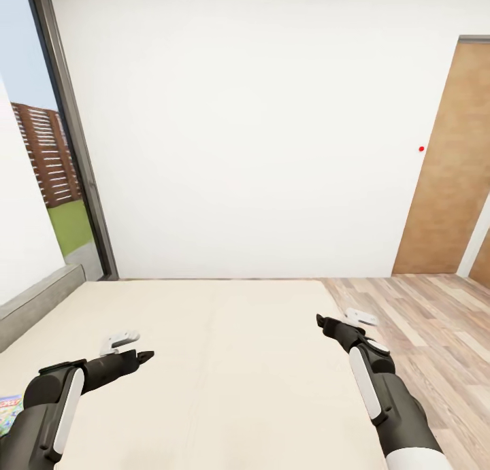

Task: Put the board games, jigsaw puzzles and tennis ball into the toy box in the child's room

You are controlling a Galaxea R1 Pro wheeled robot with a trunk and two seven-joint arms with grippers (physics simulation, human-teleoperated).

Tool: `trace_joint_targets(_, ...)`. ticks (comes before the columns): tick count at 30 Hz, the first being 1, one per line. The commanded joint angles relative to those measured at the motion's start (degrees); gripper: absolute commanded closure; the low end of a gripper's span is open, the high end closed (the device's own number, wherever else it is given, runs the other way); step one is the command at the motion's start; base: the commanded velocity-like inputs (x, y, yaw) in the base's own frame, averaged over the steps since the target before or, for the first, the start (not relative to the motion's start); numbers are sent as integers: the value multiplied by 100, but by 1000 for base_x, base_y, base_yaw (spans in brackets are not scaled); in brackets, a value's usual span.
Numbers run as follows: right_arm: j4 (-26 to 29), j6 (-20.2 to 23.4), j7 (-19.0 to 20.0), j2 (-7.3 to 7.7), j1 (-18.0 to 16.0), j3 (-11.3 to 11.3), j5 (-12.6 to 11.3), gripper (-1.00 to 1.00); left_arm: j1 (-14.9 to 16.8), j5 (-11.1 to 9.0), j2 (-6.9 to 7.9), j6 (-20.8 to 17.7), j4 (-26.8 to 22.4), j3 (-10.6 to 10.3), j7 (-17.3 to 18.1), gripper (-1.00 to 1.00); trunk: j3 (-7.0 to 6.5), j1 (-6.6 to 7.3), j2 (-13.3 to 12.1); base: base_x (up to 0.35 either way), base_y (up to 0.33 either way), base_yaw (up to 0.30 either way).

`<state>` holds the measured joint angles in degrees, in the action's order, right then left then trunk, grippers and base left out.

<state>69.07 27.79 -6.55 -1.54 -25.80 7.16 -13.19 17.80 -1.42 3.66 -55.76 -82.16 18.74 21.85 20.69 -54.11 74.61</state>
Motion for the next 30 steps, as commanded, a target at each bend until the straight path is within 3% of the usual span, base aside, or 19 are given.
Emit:
trace_joint_targets(1,10,25,-39,-4,-4,5,-61,-100,4,-14,0,-31,-1,6,12,-100,7,0,4,0,285,0)
trace_joint_targets(30,10,25,-39,-4,-4,5,-61,-100,6,-8,3,-31,-1,6,4,-100,7,0,4,22,285,0)
